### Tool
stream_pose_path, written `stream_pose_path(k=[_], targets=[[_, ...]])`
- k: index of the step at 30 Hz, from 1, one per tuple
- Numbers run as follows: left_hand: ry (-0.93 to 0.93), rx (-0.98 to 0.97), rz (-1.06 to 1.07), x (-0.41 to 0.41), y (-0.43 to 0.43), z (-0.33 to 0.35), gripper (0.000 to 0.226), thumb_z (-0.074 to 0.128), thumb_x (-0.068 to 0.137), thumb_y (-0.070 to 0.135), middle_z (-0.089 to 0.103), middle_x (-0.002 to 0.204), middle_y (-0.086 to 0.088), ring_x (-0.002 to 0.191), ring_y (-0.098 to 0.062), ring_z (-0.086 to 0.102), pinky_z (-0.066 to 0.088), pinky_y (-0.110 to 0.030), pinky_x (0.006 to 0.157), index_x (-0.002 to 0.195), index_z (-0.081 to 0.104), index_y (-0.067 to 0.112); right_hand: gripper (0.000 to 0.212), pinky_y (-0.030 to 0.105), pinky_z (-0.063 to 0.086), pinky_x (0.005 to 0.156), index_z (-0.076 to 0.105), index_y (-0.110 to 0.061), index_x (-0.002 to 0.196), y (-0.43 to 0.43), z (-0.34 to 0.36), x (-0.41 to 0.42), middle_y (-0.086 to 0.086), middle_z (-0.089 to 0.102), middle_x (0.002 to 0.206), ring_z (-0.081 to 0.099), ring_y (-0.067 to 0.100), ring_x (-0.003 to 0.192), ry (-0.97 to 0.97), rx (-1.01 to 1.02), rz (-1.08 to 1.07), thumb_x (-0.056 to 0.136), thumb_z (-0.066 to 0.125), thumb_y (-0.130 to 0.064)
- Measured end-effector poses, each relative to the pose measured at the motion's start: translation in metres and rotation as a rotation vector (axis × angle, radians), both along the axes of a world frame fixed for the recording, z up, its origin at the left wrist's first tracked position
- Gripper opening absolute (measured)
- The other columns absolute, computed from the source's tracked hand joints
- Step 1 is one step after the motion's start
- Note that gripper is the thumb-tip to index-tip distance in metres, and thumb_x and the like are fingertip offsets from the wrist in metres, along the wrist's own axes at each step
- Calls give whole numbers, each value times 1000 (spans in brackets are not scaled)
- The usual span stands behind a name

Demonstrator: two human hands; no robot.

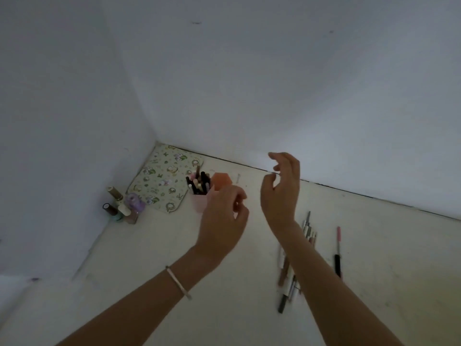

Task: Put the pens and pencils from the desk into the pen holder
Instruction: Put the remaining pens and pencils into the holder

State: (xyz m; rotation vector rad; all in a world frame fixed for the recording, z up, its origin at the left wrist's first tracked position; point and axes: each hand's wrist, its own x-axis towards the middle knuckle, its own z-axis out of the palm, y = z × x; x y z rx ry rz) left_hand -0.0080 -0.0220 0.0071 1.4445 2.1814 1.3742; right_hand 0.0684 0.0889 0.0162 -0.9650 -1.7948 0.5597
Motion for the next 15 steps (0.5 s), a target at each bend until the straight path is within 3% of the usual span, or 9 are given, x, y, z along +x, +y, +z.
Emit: stream_pose_path(k=[3,6,15], targets=[[-29,-371,-118,54,23,-33,19,58,84,19,59,88,11,78,-4,58,50,-19,71,101,56,25,41,10,41,69,62,-13,109,28,18,36,1,58,112,52,0,82,99,-74,-170,79,45,10],[-30,-612,-137,89,44,-59,26,57,87,27,64,102,-1,95,-21,62,52,-33,84,111,54,17,37,6,39,69,64,-12,104,38,23,72,-2,61,105,51,-3,80,94,-68,-265,83,45,11],[79,-745,-154,108,62,-86,39,56,92,23,60,114,-11,99,-29,62,48,-35,81,126,43,9,35,4,37,67,65,-15,95,29,-9,132,-5,61,94,52,-6,76,1,-132,-287,77,45,7]])
